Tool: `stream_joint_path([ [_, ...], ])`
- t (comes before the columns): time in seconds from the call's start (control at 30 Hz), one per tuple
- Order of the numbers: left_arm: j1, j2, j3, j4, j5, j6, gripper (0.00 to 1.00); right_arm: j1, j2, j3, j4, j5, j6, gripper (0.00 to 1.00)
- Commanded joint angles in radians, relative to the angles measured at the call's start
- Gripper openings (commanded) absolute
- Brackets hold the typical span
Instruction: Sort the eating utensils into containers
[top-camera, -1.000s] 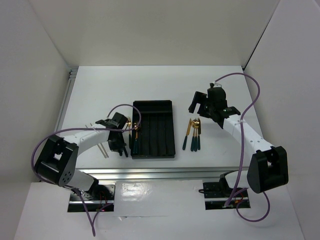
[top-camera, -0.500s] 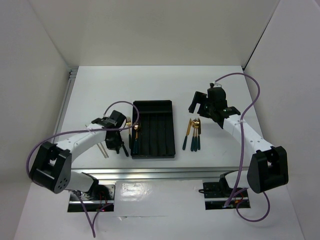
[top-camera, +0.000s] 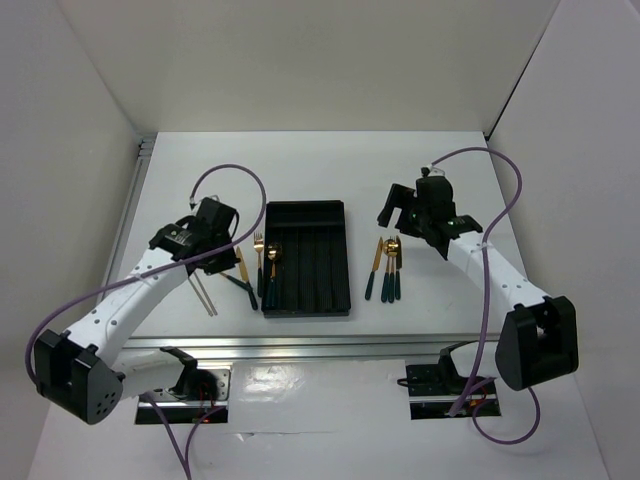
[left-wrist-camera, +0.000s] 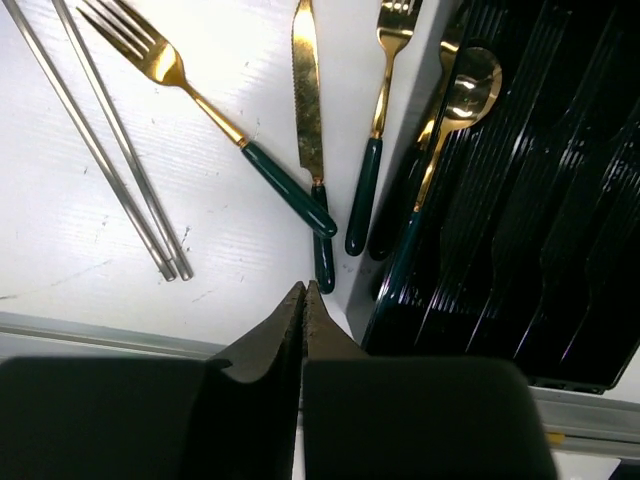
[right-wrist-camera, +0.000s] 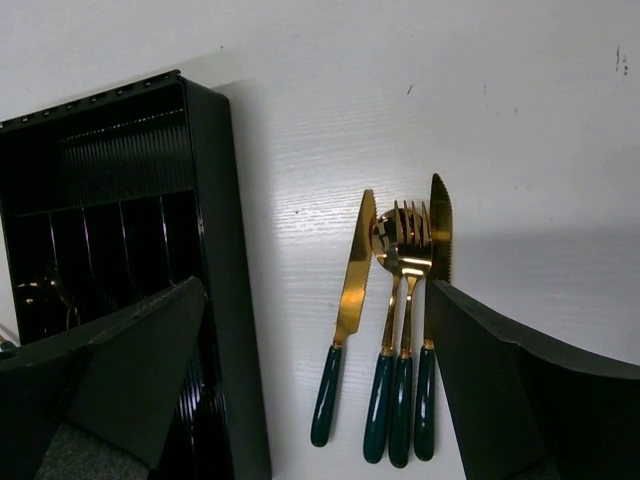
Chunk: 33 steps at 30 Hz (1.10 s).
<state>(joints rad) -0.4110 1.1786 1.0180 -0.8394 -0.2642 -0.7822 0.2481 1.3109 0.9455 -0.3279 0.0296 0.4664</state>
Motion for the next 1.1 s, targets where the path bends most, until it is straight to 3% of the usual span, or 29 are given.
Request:
stream_joint_path([
  [0.0, -0.002, -0.004, 0.019, -0.015, -0.032, -0.001, 0.02, -0.006, -0.053, -0.016, 0.027, 0.015, 0.008, 1.00],
  [0.03, -0.002, 0.007, 0.004, 0.003, -0.032, -0.014, 0.17, -0.006, -0.053, -0.016, 0.027, 0.015, 0.008, 1.00],
  [0.17, 0.017, 0.049, -0.064, 0.077, -0.041, -0.100, 0.44, -0.006, -0.062, -0.025, 0.027, 0.038, -0.003, 1.00],
  [0.2, 0.026, 0.062, -0.103, 0.097, -0.041, -0.118, 0.45, -0.006, -0.062, -0.025, 0.017, 0.038, -0.012, 1.00],
  [0.7, 0.110, 0.225, -0.223, 0.276, 0.003, -0.258, 0.47, -0.006, -0.071, -0.034, 0.026, 0.020, -0.031, 1.00],
  [0.8, 0.110, 0.250, -0.234, 0.276, -0.009, -0.282, 0.43, -0.006, -0.071, -0.034, 0.026, 0.020, -0.031, 1.00],
  [1.0, 0.120, 0.286, -0.277, 0.319, 0.000, -0.295, 0.43, -0.006, -0.071, -0.044, 0.036, 0.020, -0.031, 1.00],
  [1.07, 0.129, 0.302, -0.286, 0.339, 0.009, -0.295, 0.38, -0.006, -0.071, -0.044, 0.036, 0.010, -0.031, 1.00],
])
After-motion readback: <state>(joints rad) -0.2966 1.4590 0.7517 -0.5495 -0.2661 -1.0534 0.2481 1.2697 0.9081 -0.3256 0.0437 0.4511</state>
